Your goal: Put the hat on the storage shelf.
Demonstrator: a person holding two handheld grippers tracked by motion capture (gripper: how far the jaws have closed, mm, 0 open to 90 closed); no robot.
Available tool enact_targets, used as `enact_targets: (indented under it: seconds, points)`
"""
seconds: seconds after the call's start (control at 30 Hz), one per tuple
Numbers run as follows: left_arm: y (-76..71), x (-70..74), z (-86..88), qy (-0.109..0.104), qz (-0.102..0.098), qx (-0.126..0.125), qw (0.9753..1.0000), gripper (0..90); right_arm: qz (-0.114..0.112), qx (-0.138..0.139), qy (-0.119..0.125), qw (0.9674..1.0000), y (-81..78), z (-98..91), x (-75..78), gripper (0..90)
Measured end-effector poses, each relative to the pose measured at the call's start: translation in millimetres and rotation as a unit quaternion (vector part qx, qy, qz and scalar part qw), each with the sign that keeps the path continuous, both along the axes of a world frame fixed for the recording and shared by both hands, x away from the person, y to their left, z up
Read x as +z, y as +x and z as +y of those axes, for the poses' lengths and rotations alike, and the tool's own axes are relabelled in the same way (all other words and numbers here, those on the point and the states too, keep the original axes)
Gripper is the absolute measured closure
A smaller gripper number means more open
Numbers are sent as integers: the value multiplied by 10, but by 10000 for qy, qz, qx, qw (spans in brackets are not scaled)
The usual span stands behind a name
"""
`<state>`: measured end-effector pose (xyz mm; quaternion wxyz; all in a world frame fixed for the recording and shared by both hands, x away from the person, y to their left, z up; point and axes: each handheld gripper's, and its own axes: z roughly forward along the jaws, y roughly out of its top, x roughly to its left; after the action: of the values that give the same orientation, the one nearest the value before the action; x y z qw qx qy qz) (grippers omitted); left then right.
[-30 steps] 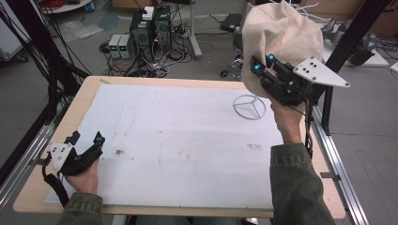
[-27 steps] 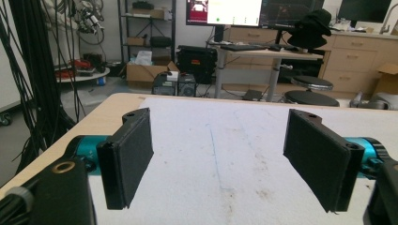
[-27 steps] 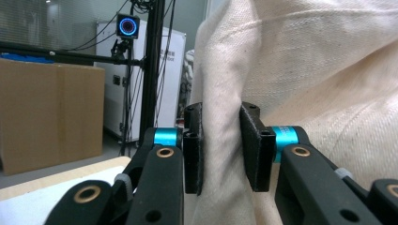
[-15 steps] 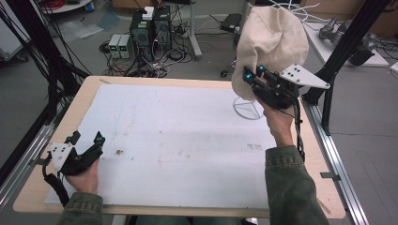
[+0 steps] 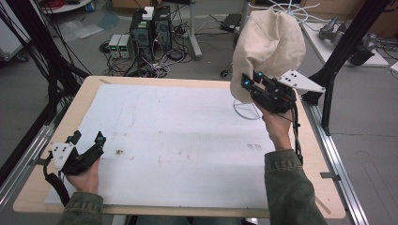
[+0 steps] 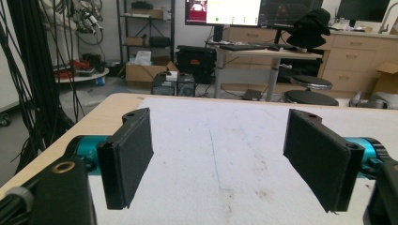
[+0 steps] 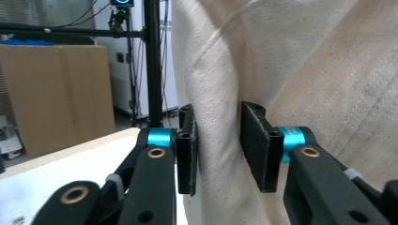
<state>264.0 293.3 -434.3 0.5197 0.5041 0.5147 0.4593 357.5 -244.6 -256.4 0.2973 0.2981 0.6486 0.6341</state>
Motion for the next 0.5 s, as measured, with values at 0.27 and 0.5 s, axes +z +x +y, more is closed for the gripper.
enact_targets:
  seconds: [0.27,0.5]
  points:
    - [1,1,0,-1,-15,-10,10000,243,203,172,54,9996,10,-8,-14,423]
    - [2,0,1,0,-19,-8,10000,243,297,127,150,9994,-17,-28,-12,252]
